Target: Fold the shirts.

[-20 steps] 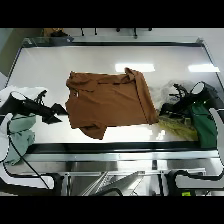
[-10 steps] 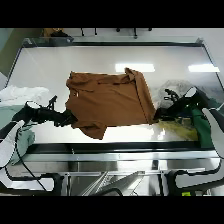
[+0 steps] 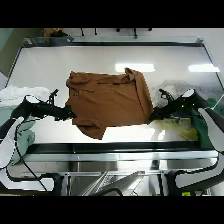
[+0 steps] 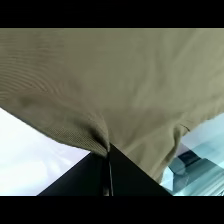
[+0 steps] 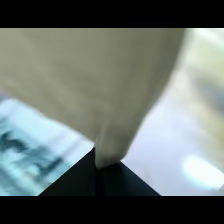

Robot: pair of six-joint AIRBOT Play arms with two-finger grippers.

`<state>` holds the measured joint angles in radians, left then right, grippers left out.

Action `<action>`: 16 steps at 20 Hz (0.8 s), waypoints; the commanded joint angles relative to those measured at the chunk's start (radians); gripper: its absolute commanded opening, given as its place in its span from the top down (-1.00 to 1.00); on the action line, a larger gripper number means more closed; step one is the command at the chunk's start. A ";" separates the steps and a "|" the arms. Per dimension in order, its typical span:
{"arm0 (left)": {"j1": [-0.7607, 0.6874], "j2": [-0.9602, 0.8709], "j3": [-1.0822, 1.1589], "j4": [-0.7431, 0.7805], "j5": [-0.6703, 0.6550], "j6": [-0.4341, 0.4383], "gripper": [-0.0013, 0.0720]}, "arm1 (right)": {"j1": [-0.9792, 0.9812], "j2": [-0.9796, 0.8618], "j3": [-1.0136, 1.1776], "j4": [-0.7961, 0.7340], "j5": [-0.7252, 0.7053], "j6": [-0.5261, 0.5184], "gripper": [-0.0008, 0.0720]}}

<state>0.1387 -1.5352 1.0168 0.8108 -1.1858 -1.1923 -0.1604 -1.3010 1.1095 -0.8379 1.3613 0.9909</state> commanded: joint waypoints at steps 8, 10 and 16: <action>0.151 0.334 0.787 -0.359 -0.182 -0.050 0.93 | -0.261 0.280 0.613 0.834 0.044 -0.103 0.93; 0.206 0.386 1.016 -0.359 -0.146 -0.058 0.93 | -0.347 0.351 0.736 0.924 -0.023 -0.142 0.93; 0.336 0.592 1.001 -0.360 0.036 0.027 0.93 | -0.426 0.548 0.814 0.834 -0.211 -0.246 0.93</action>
<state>0.4255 -1.0386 2.0571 0.4591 -1.2392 -1.2190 -0.5545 -0.8284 1.8854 0.0231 1.2434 0.7898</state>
